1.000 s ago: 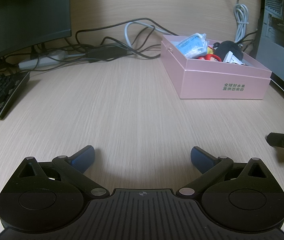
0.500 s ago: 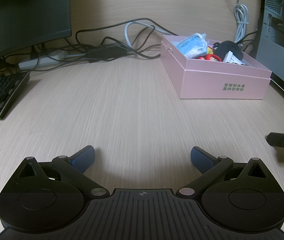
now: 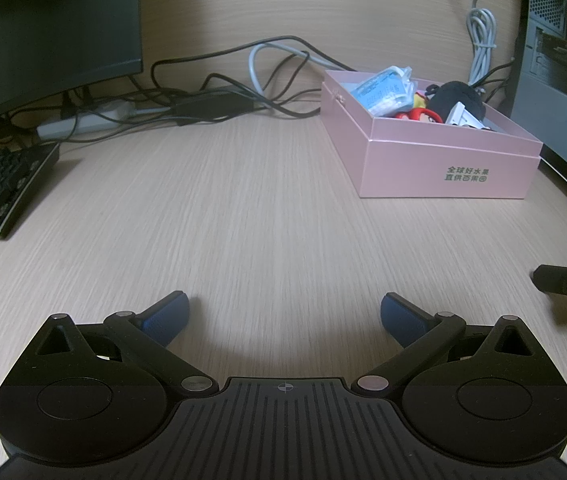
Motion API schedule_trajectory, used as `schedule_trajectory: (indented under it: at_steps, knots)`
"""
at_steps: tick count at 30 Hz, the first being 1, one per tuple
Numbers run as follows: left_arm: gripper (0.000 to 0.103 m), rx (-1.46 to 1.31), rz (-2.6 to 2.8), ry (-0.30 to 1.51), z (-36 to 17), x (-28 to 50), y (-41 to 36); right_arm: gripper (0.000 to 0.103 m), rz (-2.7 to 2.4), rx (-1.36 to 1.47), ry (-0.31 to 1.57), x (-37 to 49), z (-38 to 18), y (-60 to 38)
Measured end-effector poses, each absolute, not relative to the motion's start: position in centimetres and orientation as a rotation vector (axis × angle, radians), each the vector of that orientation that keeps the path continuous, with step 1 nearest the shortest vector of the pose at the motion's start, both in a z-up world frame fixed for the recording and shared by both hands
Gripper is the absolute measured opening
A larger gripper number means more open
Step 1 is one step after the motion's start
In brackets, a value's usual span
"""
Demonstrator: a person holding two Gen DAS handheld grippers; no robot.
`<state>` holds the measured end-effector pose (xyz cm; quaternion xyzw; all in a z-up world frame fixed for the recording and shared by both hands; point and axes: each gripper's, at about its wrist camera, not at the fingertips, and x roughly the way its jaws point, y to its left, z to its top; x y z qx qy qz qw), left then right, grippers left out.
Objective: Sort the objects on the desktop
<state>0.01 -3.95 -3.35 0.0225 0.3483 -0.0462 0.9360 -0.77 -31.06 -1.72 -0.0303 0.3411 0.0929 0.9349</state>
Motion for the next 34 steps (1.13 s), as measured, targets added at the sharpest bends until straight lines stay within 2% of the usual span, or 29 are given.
schedule_trajectory:
  at_steps: [34]
  knots:
    - [0.103, 0.036, -0.084, 0.721, -3.11, 0.22, -3.89, 0.103, 0.190, -0.062, 0.697, -0.81, -1.76, -31.03]
